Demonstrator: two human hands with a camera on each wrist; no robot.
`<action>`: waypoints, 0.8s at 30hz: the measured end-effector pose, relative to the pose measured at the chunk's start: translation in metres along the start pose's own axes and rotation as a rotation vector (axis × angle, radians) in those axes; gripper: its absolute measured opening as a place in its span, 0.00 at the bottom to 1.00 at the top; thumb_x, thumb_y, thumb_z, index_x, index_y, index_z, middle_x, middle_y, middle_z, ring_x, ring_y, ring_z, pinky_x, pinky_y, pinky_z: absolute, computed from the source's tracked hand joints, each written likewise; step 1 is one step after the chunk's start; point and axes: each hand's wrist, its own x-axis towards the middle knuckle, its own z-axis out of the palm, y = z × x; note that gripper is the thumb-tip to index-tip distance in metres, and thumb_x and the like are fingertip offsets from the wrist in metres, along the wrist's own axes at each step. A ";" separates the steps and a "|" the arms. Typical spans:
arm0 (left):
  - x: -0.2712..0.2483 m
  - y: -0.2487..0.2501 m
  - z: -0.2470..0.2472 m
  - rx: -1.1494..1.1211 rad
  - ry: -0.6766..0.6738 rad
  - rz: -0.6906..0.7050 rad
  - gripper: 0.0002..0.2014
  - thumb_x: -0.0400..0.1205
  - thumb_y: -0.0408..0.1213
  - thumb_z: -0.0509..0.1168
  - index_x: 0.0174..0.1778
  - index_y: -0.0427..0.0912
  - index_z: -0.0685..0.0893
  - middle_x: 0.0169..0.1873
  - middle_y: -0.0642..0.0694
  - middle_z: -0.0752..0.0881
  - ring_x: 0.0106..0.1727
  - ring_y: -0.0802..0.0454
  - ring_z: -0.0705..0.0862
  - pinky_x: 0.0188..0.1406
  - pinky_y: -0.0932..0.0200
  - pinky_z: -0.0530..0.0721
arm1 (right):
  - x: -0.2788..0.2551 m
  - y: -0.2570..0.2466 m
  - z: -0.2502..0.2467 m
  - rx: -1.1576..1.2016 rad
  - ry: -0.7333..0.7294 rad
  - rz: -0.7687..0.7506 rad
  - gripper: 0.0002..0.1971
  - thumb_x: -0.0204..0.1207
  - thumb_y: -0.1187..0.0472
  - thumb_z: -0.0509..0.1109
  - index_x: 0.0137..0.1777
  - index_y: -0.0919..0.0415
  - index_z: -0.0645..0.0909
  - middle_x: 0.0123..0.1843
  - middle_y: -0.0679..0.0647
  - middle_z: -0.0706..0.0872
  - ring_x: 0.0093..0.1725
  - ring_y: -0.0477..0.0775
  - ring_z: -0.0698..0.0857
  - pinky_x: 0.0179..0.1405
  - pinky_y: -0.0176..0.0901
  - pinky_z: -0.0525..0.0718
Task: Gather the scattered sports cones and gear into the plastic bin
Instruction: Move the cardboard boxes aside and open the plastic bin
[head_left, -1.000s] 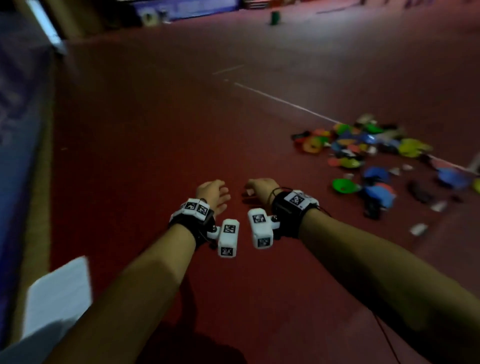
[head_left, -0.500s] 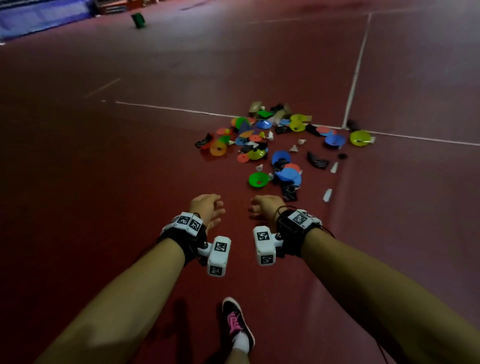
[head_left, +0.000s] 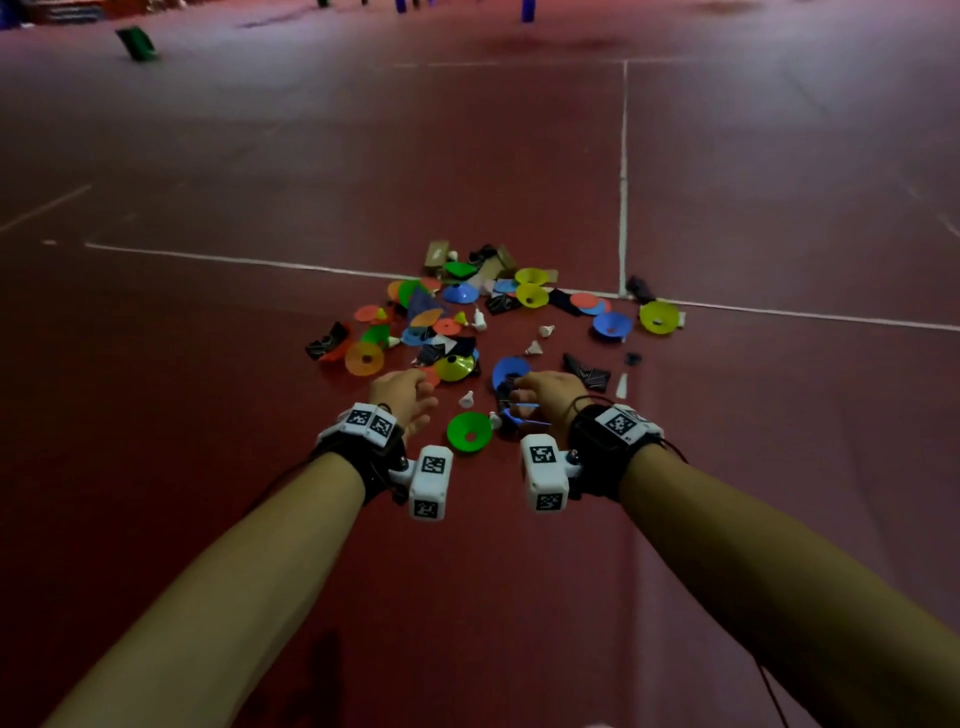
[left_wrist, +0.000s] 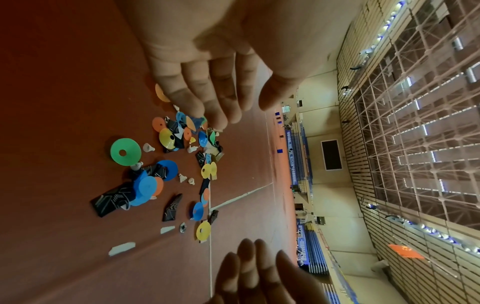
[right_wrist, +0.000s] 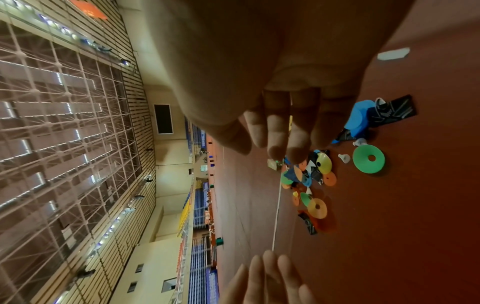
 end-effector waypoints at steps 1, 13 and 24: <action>0.019 0.011 0.004 -0.004 -0.013 -0.006 0.04 0.84 0.37 0.62 0.46 0.44 0.81 0.37 0.48 0.85 0.34 0.52 0.83 0.31 0.59 0.75 | 0.018 -0.010 0.002 -0.013 0.016 -0.001 0.07 0.81 0.68 0.63 0.54 0.67 0.80 0.32 0.58 0.76 0.30 0.55 0.72 0.30 0.44 0.68; 0.283 0.118 -0.021 -0.039 0.114 -0.058 0.05 0.83 0.37 0.62 0.52 0.43 0.82 0.37 0.49 0.84 0.36 0.51 0.84 0.33 0.58 0.77 | 0.311 -0.107 0.162 -0.114 -0.141 0.117 0.09 0.80 0.66 0.64 0.50 0.68 0.84 0.41 0.55 0.82 0.33 0.57 0.80 0.28 0.43 0.77; 0.490 0.242 -0.185 -0.247 0.442 -0.048 0.04 0.83 0.39 0.62 0.48 0.45 0.82 0.41 0.50 0.86 0.42 0.52 0.86 0.40 0.57 0.80 | 0.468 -0.204 0.448 -0.331 -0.564 0.097 0.04 0.81 0.68 0.61 0.50 0.67 0.77 0.31 0.56 0.69 0.27 0.52 0.68 0.30 0.40 0.62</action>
